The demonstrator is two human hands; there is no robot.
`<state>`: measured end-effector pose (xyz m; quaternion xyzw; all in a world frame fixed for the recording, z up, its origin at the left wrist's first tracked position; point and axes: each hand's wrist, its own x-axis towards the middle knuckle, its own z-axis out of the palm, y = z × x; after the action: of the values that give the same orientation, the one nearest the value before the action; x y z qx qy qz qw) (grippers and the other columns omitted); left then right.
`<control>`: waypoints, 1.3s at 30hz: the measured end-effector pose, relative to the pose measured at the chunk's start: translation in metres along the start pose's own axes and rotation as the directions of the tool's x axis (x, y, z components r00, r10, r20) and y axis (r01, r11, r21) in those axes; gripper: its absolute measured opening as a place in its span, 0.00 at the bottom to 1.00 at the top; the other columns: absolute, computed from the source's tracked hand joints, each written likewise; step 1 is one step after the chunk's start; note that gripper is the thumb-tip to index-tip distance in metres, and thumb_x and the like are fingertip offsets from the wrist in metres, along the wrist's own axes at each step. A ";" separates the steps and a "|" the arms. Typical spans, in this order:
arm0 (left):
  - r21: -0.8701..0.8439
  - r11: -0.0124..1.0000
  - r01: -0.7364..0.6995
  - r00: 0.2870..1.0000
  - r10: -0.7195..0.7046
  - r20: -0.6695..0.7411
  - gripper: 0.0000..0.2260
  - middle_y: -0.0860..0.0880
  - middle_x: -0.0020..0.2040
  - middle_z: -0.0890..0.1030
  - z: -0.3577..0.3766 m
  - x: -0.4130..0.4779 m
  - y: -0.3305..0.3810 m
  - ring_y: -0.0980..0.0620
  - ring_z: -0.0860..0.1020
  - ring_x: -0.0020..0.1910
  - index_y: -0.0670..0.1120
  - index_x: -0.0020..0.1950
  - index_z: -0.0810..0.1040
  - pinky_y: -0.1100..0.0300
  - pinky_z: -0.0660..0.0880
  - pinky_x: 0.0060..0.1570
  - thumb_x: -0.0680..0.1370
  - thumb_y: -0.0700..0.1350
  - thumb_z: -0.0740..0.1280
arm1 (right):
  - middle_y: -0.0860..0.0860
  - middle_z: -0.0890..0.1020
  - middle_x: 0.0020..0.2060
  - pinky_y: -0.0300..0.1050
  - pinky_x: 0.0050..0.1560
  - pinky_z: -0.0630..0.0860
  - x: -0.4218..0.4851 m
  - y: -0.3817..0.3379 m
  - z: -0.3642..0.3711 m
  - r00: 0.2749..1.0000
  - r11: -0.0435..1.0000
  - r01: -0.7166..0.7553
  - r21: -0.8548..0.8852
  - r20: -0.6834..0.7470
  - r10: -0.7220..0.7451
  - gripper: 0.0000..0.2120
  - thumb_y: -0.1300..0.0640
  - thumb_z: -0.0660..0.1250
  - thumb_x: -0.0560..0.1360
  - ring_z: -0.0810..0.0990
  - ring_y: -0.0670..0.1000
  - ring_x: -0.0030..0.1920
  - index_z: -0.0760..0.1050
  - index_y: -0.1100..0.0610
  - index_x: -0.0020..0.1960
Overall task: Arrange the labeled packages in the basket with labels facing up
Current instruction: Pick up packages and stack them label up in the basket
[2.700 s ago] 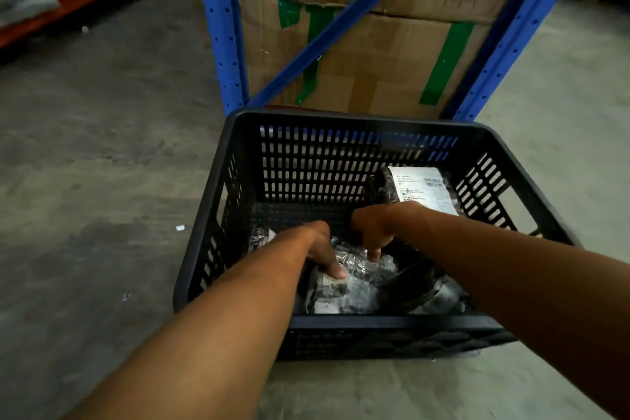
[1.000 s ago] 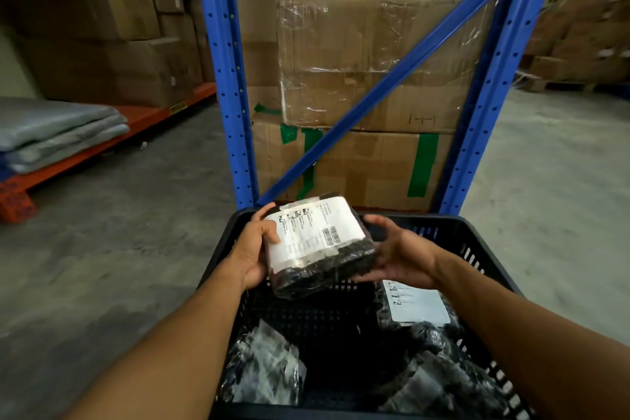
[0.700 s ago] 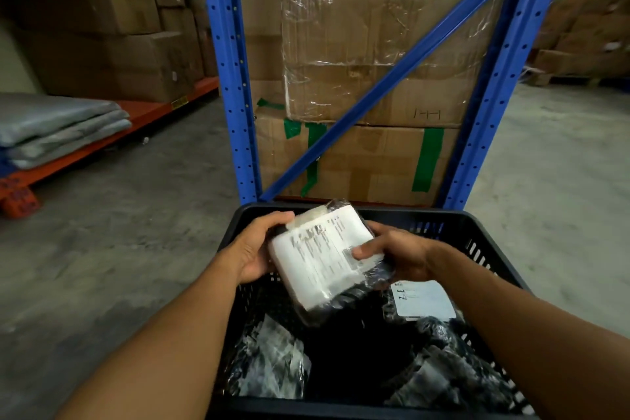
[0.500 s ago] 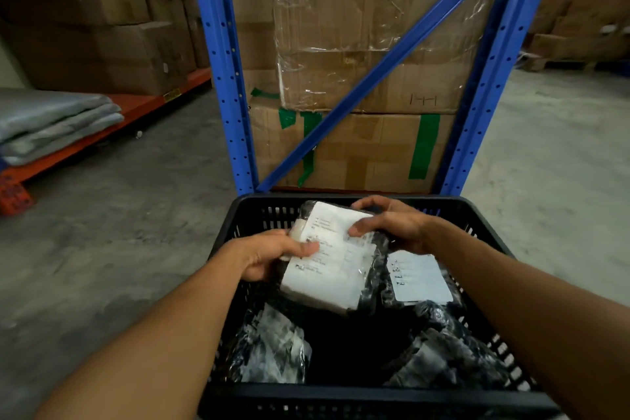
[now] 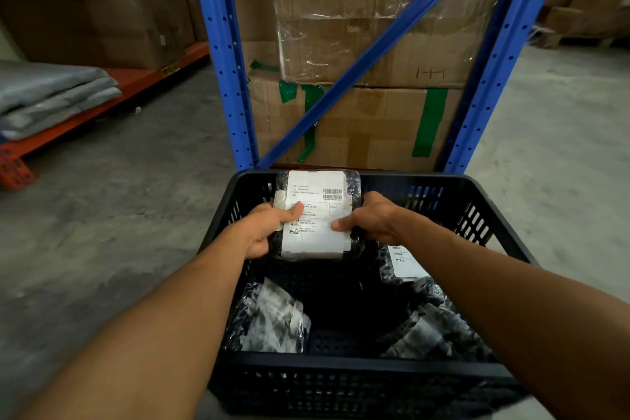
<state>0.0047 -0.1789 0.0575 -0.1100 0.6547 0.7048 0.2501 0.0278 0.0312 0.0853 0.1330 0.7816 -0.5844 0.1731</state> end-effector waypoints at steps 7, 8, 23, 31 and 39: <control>0.493 0.863 0.106 0.993 -0.070 -0.090 0.29 0.45 0.62 0.81 0.000 0.020 -0.025 0.45 0.78 0.61 0.41 0.66 0.76 0.54 0.74 0.60 0.67 0.40 0.80 | 0.60 0.83 0.48 0.50 0.38 0.81 0.023 0.035 0.024 0.987 0.974 -0.151 -0.168 -0.086 0.138 0.24 0.60 0.80 0.66 0.83 0.58 0.42 0.74 0.65 0.57; 0.541 0.834 0.105 0.992 -0.047 -0.119 0.29 0.46 0.62 0.81 0.000 0.023 -0.029 0.45 0.78 0.62 0.41 0.66 0.76 0.55 0.74 0.60 0.67 0.40 0.80 | 0.60 0.83 0.50 0.52 0.43 0.82 0.026 0.040 0.029 0.984 0.971 -0.163 -0.173 -0.098 0.148 0.24 0.60 0.80 0.66 0.83 0.58 0.45 0.75 0.65 0.57; 0.879 0.415 0.234 0.968 -0.017 -0.250 0.40 0.40 0.71 0.73 0.002 0.068 -0.078 0.41 0.74 0.67 0.37 0.75 0.63 0.53 0.73 0.64 0.70 0.51 0.78 | 0.56 0.82 0.52 0.39 0.41 0.77 0.068 0.098 0.068 0.959 0.879 -0.240 -0.412 -0.238 0.150 0.11 0.61 0.72 0.71 0.81 0.52 0.46 0.76 0.61 0.52; 0.896 0.414 0.159 0.987 -0.054 -0.150 0.33 0.43 0.67 0.78 -0.008 0.072 -0.078 0.44 0.77 0.64 0.42 0.71 0.72 0.51 0.74 0.65 0.71 0.51 0.77 | 0.52 0.80 0.42 0.34 0.28 0.70 0.070 0.100 0.064 0.971 0.880 -0.212 -0.425 -0.190 0.142 0.06 0.62 0.73 0.70 0.77 0.48 0.38 0.76 0.58 0.44; 0.885 0.422 0.198 0.953 -0.294 -0.073 0.23 0.43 0.60 0.81 -0.009 0.055 -0.066 0.43 0.80 0.58 0.44 0.66 0.77 0.47 0.79 0.59 0.73 0.48 0.75 | 0.58 0.82 0.55 0.47 0.54 0.78 0.060 0.090 0.062 0.969 0.876 -0.247 -0.415 -0.086 0.232 0.17 0.64 0.71 0.70 0.80 0.57 0.55 0.78 0.66 0.58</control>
<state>-0.0103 -0.1754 -0.0276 -0.0261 0.8882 0.2234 0.4006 0.0178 -0.0026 -0.0339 0.1979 0.8697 -0.3731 0.2555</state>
